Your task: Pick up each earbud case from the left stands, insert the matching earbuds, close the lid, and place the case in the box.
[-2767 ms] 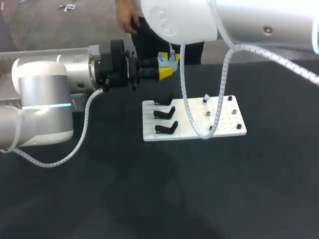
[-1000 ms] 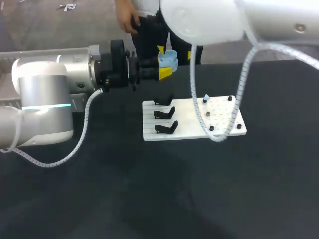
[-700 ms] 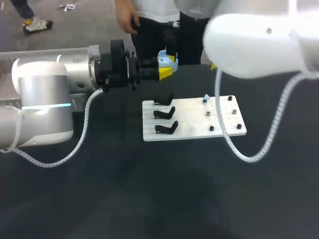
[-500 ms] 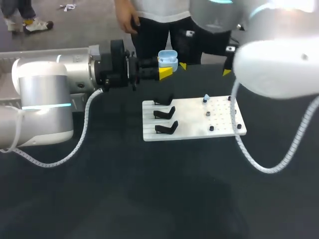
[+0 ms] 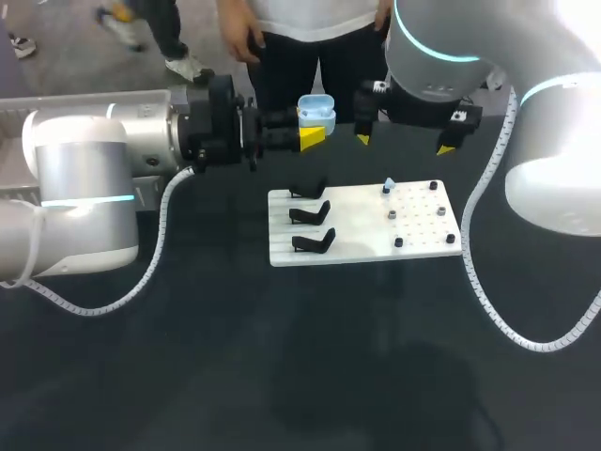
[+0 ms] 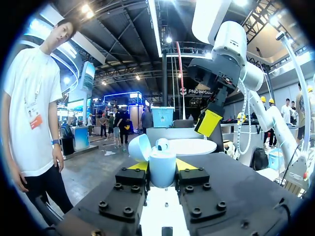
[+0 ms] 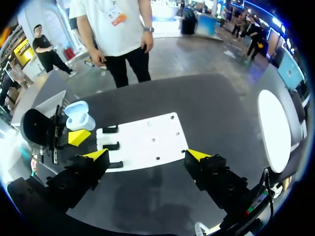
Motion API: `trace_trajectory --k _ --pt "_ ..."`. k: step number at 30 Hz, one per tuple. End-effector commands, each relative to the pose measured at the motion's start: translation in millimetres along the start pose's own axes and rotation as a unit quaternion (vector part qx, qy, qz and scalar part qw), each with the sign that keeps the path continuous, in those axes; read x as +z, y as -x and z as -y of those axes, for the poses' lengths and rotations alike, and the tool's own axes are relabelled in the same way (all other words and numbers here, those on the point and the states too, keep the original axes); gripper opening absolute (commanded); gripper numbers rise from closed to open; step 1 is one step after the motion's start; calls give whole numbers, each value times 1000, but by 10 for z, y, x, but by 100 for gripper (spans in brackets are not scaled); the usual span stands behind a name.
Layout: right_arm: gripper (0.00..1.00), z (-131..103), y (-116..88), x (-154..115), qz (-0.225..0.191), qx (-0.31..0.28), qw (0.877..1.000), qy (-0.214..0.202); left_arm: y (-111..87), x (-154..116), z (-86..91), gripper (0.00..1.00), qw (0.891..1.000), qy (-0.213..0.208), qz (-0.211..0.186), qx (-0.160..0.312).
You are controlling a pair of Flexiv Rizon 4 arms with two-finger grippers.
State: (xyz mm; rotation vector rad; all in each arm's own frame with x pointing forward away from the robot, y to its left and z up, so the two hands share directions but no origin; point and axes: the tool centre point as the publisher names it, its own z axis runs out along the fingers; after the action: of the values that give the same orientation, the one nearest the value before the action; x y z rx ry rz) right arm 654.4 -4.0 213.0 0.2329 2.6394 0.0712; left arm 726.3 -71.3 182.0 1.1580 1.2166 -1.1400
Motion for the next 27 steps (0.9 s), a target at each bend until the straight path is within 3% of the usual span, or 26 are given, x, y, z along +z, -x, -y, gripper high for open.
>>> trace_trajectory --k 1,4,11,16,27 --pt "100 27 10 164 16 19 999 26 1 3 12 0 1000 3 0 1" --pt "100 102 48 319 22 48 998 45 1 3 12 0 1000 3 0 1" --pt "100 237 129 748 9 32 999 38 1 3 12 0 1000 3 0 1" --pt "100 303 172 1086 -12 20 997 68 1 3 12 0 1000 3 0 1" --pt "100 181 147 1583 -64 -8 995 82 1 3 12 0 1000 3 0 1"
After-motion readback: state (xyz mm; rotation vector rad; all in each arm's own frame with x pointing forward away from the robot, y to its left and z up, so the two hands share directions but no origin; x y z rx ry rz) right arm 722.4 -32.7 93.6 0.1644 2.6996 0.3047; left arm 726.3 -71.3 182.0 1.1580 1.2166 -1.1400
